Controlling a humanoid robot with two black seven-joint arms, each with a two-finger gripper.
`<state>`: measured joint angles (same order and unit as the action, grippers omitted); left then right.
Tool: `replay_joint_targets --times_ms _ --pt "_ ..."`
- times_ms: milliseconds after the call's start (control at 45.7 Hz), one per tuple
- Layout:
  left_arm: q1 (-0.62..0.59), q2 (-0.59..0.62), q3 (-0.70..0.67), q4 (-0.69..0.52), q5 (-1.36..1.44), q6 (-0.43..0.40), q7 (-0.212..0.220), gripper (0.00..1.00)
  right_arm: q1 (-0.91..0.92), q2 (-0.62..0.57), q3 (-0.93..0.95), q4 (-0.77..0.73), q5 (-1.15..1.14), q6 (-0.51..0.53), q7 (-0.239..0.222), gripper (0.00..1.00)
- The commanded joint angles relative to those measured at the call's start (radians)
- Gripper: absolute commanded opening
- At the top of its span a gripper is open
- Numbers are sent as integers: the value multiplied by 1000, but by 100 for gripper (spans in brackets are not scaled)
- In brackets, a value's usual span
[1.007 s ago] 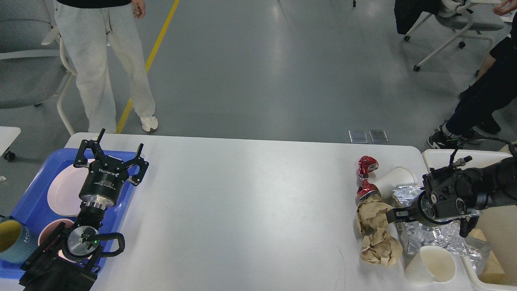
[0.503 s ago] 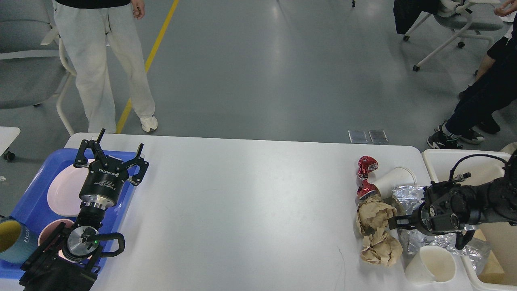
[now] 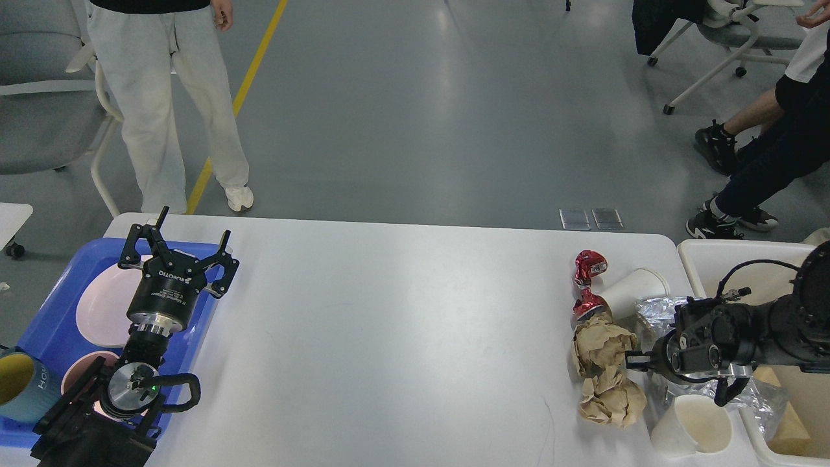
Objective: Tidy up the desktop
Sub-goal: 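Reach the right gripper to the second foil wrapper and grasp it, then lift the foil wrapper and drop it into the white bin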
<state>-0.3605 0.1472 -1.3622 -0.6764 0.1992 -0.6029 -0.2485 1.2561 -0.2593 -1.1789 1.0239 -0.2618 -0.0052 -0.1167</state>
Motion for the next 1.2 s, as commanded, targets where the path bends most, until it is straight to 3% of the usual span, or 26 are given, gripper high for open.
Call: replay_joint_targets --times_ms 0,306,481,591,766,897,1072,1182 --pt "0 0 0 0 0 0 0 97 2 3 1 1 1 -1 -3 0" --pt "0 0 0 0 0 0 0 97 8 11 24 -2 1 -6 -5 0" --pt "0 0 0 0 0 0 0 97 58 -43 15 7 1 19 -15 0" --pt "0 0 0 0 0 0 0 97 146 -112 4 48 -2 128 -38 0" --pt "0 0 0 0 0 0 0 97 419 -210 -70 175 -5 352 -41 0" --pt "0 0 0 0 0 0 0 97 722 -192 -206 372 -2 454 -41 0" --pt "0 2 0 1 0 0 2 97 1077 -140 -312 620 27 539 -40 0" --pt "0 2 0 1 0 0 2 97 1166 -94 -360 680 94 576 -34 0"
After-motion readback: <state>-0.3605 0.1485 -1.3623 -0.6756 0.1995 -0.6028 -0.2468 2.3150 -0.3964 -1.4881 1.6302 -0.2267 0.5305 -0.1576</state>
